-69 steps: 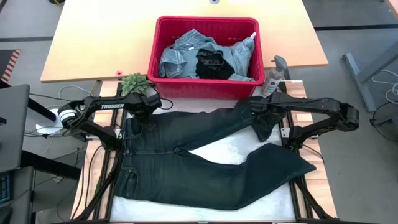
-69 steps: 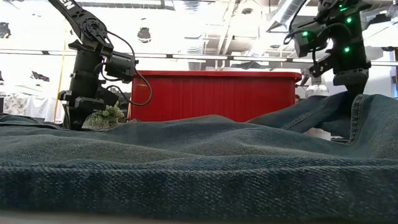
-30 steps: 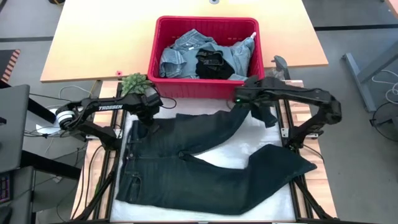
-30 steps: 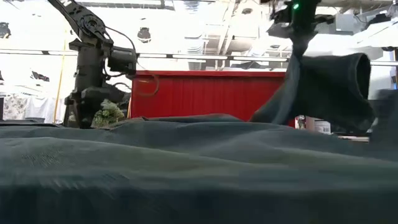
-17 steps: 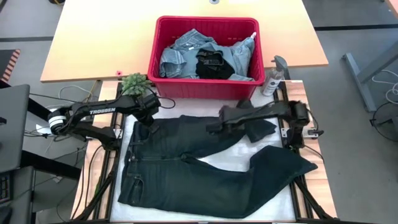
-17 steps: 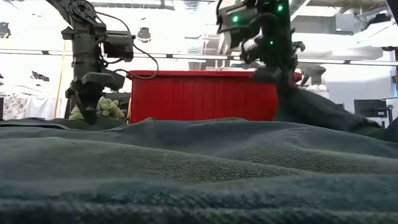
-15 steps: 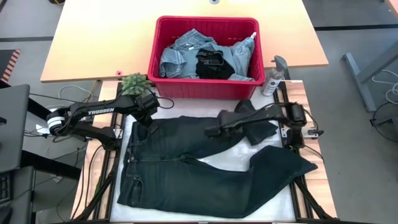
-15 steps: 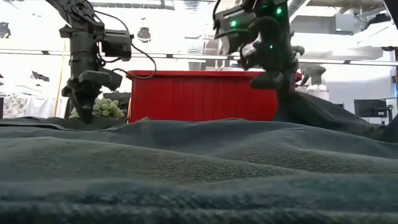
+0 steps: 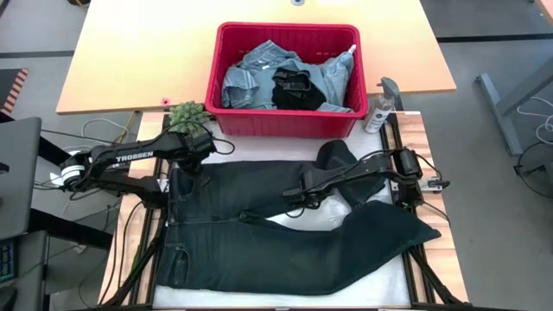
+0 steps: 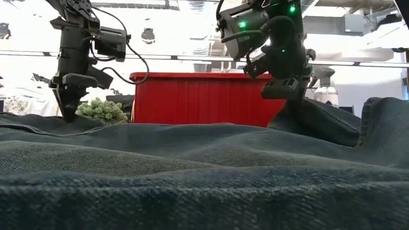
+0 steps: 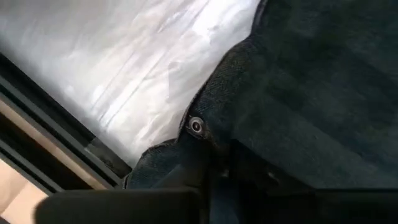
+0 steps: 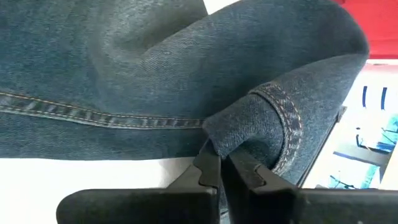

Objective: Fold Laundry from Bin
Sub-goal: Fold the black pants

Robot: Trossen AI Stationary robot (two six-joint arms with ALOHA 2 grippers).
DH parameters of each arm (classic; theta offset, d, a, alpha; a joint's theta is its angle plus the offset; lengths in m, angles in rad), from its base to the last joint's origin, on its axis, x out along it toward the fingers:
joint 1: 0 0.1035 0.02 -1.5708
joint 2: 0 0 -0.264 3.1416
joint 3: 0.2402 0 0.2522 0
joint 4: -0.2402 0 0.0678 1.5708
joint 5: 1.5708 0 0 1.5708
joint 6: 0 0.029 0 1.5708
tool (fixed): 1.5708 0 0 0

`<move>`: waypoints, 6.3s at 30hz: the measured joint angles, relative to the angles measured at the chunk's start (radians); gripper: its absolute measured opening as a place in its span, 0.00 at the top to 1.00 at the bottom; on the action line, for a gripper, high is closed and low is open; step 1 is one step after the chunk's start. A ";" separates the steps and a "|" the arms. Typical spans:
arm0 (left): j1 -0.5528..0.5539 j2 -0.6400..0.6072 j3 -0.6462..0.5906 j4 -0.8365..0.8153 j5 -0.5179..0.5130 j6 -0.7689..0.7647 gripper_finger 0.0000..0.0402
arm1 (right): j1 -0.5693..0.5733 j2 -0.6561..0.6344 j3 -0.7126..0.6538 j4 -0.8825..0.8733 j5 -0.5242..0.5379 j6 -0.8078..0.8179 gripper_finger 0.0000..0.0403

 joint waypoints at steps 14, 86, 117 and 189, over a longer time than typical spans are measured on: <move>-0.034 -0.011 0.009 0.089 0.033 -0.043 0.54 | -0.003 -0.135 -0.001 0.061 -0.015 -0.001 0.61; -0.170 0.457 0.076 0.815 0.487 0.214 0.54 | 0.023 -0.303 -0.584 0.373 -0.348 0.343 0.95; -0.172 0.456 0.076 0.790 0.411 0.227 0.54 | -0.173 -0.638 -0.237 -0.061 0.443 1.132 0.96; -0.171 0.455 0.076 0.781 0.423 0.215 0.54 | 0.005 -0.588 -0.237 0.049 0.038 0.038 0.45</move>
